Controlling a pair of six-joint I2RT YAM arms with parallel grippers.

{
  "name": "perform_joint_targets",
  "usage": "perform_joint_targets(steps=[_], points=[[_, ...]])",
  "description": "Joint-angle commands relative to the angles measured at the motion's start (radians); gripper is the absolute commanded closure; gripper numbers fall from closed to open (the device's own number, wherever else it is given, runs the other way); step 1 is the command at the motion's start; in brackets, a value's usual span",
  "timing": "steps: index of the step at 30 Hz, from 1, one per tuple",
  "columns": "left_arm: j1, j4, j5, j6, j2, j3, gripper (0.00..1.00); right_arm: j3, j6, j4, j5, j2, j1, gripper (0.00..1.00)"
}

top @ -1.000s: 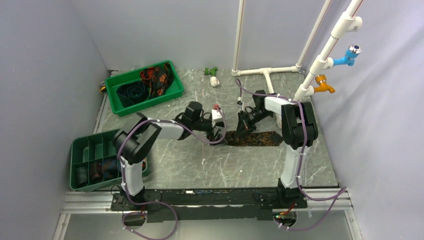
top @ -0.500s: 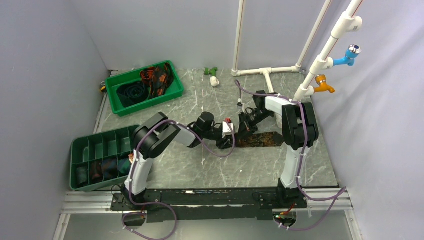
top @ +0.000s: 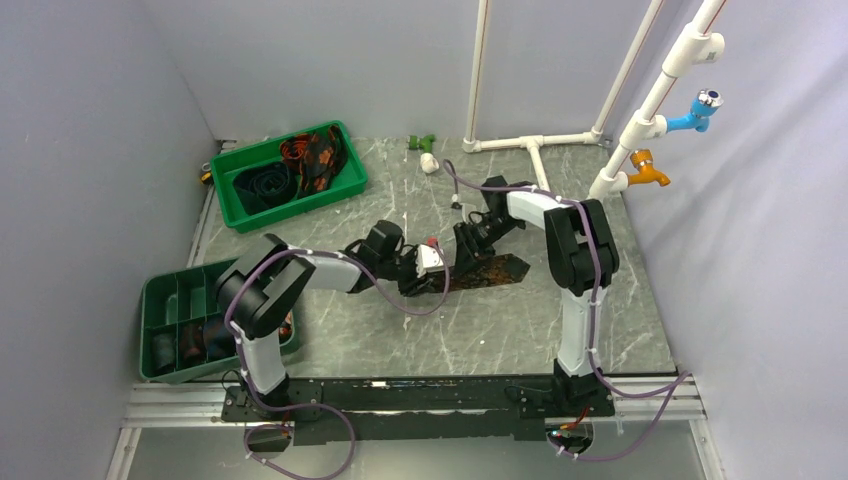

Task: Roll the ties
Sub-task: Roll the tie at the center of the board.

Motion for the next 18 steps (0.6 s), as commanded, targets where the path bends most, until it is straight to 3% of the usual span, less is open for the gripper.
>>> perform_joint_targets(steps=[1, 12, 18], points=[[0.024, -0.297, -0.070, 0.104, -0.007, 0.021, 0.85, 0.026, -0.016, 0.037, 0.069, -0.001, -0.056, 0.65], [-0.010, -0.401, -0.116, 0.093, 0.060, 0.105, 0.87, -0.065, 0.189, 0.159, -0.190, -0.071, -0.059, 0.49], [-0.026, -0.461, -0.156, 0.111, 0.097, 0.146, 0.87, -0.050, 0.235, 0.175, -0.216, -0.043, -0.028, 0.48]])
